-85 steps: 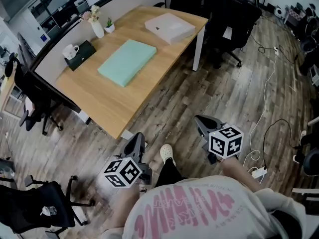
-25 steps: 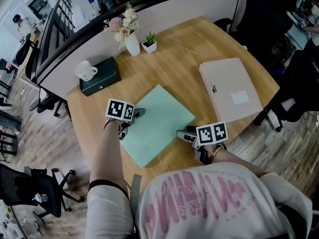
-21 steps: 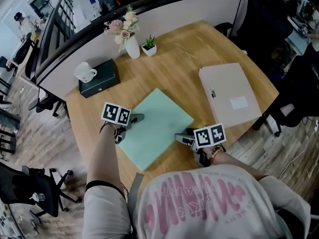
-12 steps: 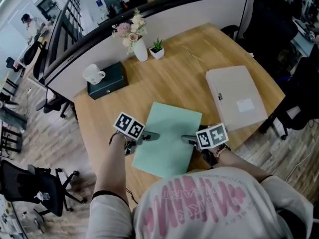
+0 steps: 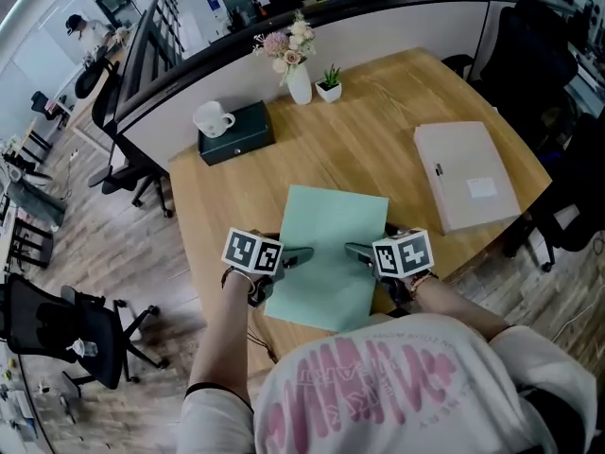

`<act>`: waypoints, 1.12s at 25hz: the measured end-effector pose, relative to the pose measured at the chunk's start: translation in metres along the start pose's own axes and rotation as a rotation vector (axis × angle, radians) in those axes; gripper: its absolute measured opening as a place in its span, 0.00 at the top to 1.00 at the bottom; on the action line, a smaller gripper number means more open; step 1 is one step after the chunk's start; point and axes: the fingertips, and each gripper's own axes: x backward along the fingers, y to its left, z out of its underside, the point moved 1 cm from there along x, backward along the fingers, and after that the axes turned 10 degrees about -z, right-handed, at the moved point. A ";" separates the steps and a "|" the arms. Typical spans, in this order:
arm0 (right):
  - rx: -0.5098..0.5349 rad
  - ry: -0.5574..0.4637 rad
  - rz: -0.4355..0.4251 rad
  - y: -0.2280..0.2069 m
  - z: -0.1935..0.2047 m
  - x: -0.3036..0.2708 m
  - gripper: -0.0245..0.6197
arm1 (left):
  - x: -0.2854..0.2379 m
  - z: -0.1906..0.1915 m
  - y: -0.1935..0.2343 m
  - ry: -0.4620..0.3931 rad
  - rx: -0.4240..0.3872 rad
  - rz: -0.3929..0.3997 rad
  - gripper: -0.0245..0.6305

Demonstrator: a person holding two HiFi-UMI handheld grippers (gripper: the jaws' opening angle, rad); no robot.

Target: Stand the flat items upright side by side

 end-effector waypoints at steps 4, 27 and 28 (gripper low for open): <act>0.090 -0.123 0.015 0.037 -0.027 0.011 0.22 | 0.043 0.015 -0.011 -0.117 0.010 -0.053 0.35; 0.343 -0.525 0.023 0.121 -0.088 0.124 0.23 | 0.153 -0.004 -0.090 -0.601 0.077 -0.257 0.33; 0.344 -0.532 0.014 0.117 -0.095 0.123 0.23 | 0.151 -0.011 -0.088 -0.609 0.076 -0.270 0.33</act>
